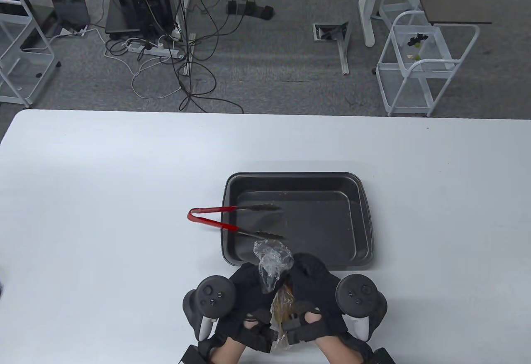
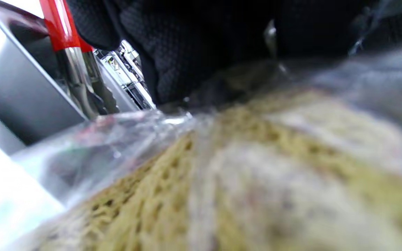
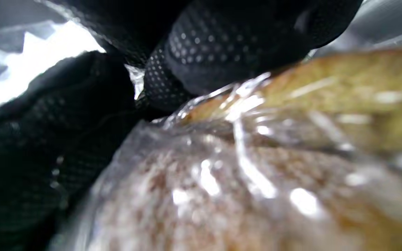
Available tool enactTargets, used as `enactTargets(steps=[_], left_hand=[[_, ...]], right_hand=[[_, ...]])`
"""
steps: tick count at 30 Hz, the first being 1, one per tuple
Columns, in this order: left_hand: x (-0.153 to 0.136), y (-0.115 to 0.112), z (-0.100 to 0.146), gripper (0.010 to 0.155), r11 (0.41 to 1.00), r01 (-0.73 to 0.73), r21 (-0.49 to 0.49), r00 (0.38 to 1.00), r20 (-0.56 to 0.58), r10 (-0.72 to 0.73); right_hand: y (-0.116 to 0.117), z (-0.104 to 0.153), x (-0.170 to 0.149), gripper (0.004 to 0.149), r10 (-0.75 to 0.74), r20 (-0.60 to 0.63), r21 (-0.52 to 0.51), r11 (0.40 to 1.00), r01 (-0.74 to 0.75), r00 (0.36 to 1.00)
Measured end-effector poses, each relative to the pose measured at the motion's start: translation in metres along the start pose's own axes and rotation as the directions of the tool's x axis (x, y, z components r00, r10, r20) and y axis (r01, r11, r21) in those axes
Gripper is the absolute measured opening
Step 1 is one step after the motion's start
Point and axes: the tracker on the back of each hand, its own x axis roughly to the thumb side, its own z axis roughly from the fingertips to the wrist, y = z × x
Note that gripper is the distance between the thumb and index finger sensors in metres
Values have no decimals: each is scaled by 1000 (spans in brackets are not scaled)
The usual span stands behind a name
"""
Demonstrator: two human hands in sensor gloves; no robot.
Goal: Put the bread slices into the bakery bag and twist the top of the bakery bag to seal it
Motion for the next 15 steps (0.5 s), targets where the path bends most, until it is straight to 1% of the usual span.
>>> enactTargets(steps=[2,4,6,7,8,10,11,13,15], left_hand=[[2,0,-1,48,999,-4,-41,1000,1,4],[5,-1,-2,50,997,9,-78,1000,1,-9],[9,-4,-2,51,994,33,-101,999,35,-30],[12,-5,-2,50,992,55,-117,997,51,-49],[15,-7,0,50,990,82,-112,994,74,-74],[20,-9,1,50,989,134,-67,983,132,-124],[21,-10,1,50,986,152,-74,977,163,-138],[22,-11,1,50,984,169,-57,967,204,-154],[21,-12,1,49,982,180,-51,966,200,-167]], right_hand=[[-1,0,2,43,31,22,-21,999,-30,999],[-2,-1,0,43,24,-5,-14,1000,-24,1000],[-3,-2,-2,43,17,-11,-18,1000,-18,1000],[-5,-2,-3,43,45,-14,-19,999,-46,999],[-5,-2,-4,43,47,-12,-22,999,-47,999],[-5,-1,-4,43,53,-12,-18,998,-54,999],[-6,-2,-5,43,53,-19,-10,999,-53,998],[-7,-5,-9,43,0,-56,15,1000,1,998],[-9,-10,-14,43,-46,-97,62,997,53,994]])
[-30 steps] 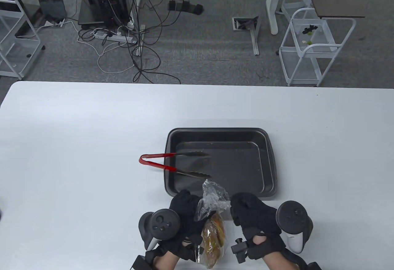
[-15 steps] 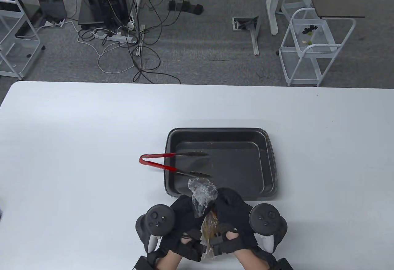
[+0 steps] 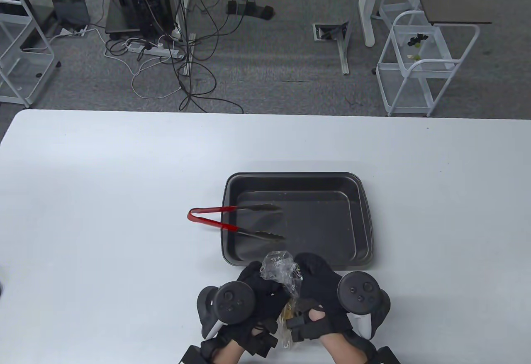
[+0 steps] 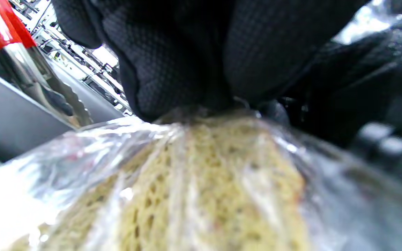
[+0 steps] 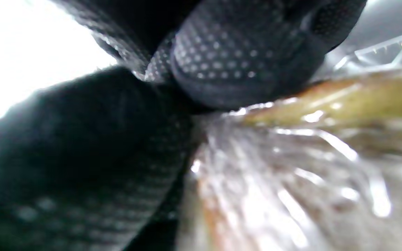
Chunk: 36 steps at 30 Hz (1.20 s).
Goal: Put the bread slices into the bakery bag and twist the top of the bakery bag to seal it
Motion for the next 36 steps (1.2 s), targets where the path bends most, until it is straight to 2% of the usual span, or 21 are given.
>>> enactTargets(steps=[1,3,4,6,7,9,11,14,15,16,19,21,23,27,29,32,36], left_hand=[[-2,0,-1,48,1000,-4,9,1000,-15,4],[-10,1,-3,47,997,-78,7,996,-44,79],[-14,2,-4,47,994,-110,10,992,-60,110],[-26,7,-5,47,977,-213,25,971,-104,215],[-30,9,-6,47,967,-252,24,960,-120,253],[-38,13,-6,47,941,-338,31,928,-155,339],[-41,14,-6,47,917,-399,19,902,-174,396],[-42,16,-5,46,901,-433,15,884,-189,428],[-42,17,-5,46,901,-433,5,887,-174,427],[-41,18,-5,46,902,-431,-10,889,-174,423],[-41,18,-7,47,909,-409,-78,903,-180,391],[-43,16,-10,47,894,-439,-91,891,-174,420],[-43,14,-9,47,891,-448,-69,888,-148,435],[-41,13,-9,48,868,-482,-121,875,-120,469],[-34,14,-8,49,859,-493,-138,870,-88,486],[-25,16,-5,49,899,-420,-122,907,-11,422],[-16,13,-3,50,911,-393,-126,914,57,402]], right_hand=[[-1,-2,-2,45,-24,5,25,999,23,1000],[-10,-4,-2,58,-112,11,92,990,111,994],[-15,-2,0,62,-120,41,66,991,117,992],[-32,7,10,61,3,269,-72,997,17,963],[-34,10,14,59,54,338,-97,995,-23,939],[-28,21,24,54,164,547,-85,986,-141,821],[-13,27,31,50,214,638,-34,967,-251,740],[9,31,34,56,358,639,-4,887,-462,681],[11,32,33,60,390,629,-46,882,-469,672],[14,32,33,62,390,627,-63,888,-455,674],[18,32,28,64,326,647,-1,904,-427,689],[18,35,25,64,301,638,-25,928,-371,709],[18,32,23,61,282,594,17,932,-363,753],[17,30,16,59,100,493,123,975,-183,864],[14,28,10,57,29,436,115,990,-88,900],[11,25,3,51,-97,388,88,994,68,917],[6,19,-7,42,-265,289,125,963,238,920]])
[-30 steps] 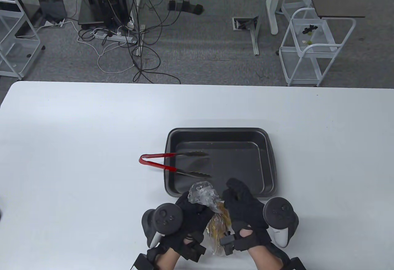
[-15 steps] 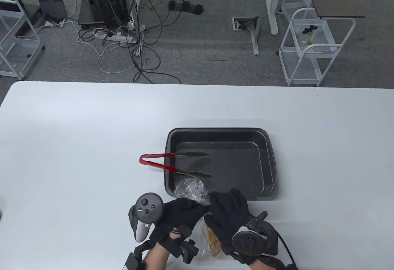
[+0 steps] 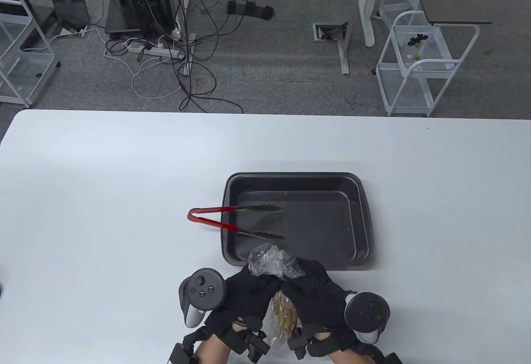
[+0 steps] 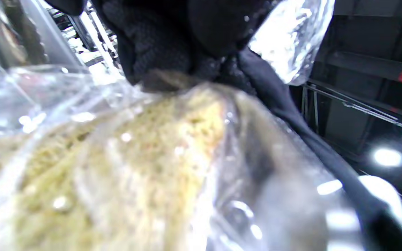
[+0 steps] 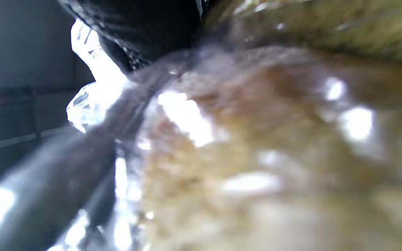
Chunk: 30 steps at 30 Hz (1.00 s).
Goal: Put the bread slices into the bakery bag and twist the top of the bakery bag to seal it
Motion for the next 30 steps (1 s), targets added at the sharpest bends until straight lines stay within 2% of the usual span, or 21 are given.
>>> enactTargets(steps=[6,10,12,15,17,18,20,21,24,25,28,30], left_hand=[[13,-6,1,53,991,129,-22,991,46,-128],[28,-7,6,53,945,326,37,943,63,-327],[27,-7,6,53,950,312,29,947,66,-313],[23,-12,6,51,965,262,18,965,-6,-262],[26,-15,8,58,929,366,45,929,-81,-362],[28,-16,8,58,904,425,53,904,-71,-421],[29,-11,8,57,853,518,71,855,-63,-514],[27,-7,8,59,865,498,67,867,-55,-495],[21,2,9,56,922,375,95,927,-59,-371],[20,6,9,56,924,364,116,931,-54,-360],[23,13,13,56,916,364,168,930,-10,-367],[30,12,15,56,904,384,187,910,88,-405]], right_hand=[[-7,-4,0,46,31,47,45,998,-33,998],[-4,-4,5,50,118,87,56,991,-123,989],[-5,-6,4,50,100,72,69,992,-105,992],[-6,-8,5,50,129,71,92,987,-135,989],[-4,-10,4,51,139,116,132,979,-154,983],[-4,-9,3,51,136,96,136,979,-149,986],[-8,-15,1,50,90,96,162,981,-105,991],[-11,-19,-2,49,15,76,222,974,-32,997],[-15,-23,-11,49,-185,-6,277,944,180,983],[-16,-23,-14,49,-240,-30,320,917,237,970],[-18,-26,-19,48,-342,-82,358,866,348,936],[-17,-28,-24,48,-402,-133,371,827,422,906]])
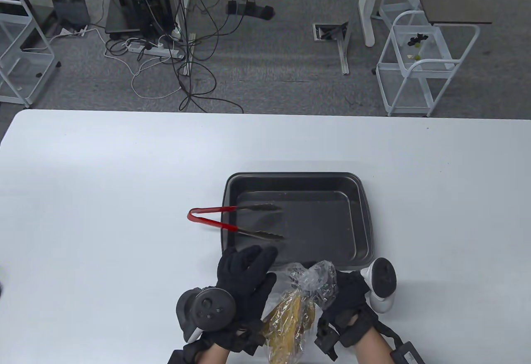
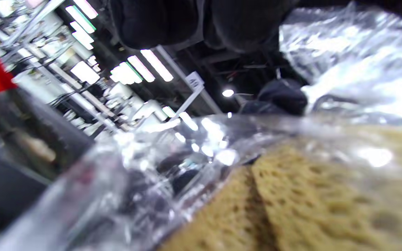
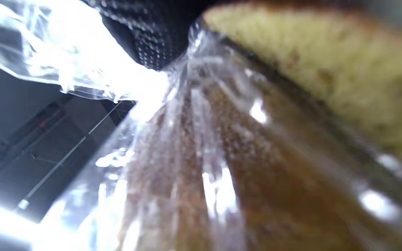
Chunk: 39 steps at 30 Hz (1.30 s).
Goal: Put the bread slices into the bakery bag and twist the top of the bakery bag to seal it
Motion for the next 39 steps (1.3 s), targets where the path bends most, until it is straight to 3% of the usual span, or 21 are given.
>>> enactTargets(steps=[3,6,10,14,18,23,26,29,32,35,36,39], left_hand=[[13,-3,2,56,996,91,-20,989,116,-88],[23,-10,4,59,977,214,-22,964,164,-207],[24,-10,5,54,982,185,22,973,138,-186],[28,-11,6,42,965,259,44,947,186,-263],[34,-13,7,38,952,305,30,922,240,-303],[31,-5,4,40,966,252,-57,933,278,-227],[20,2,-1,42,982,75,-171,980,196,-41],[8,1,-2,50,984,-80,-162,996,32,86],[7,-4,-2,63,982,-52,-179,998,-32,47],[14,-11,-2,60,979,60,-193,991,-108,-82],[14,-15,-3,59,969,44,-244,989,-126,-77],[7,-17,-5,56,952,-137,-275,982,-166,94]], right_hand=[[2,0,-6,48,-76,-45,76,994,80,996],[4,-1,-7,48,-70,-52,80,994,74,996],[4,0,-7,48,-67,-56,78,994,71,996],[1,1,-7,48,-82,-61,34,996,84,995],[-1,2,-7,48,-67,-57,-7,998,67,996],[2,5,-5,48,-25,-68,-87,996,19,997],[3,7,3,48,127,-50,-141,981,-133,991],[6,10,11,48,291,-24,-214,933,-290,956],[11,11,16,48,389,3,-229,897,-378,921],[19,11,19,48,449,51,-223,876,-428,892],[23,10,20,48,461,77,-190,877,-441,884],[21,11,21,47,477,88,-197,869,-454,875]])
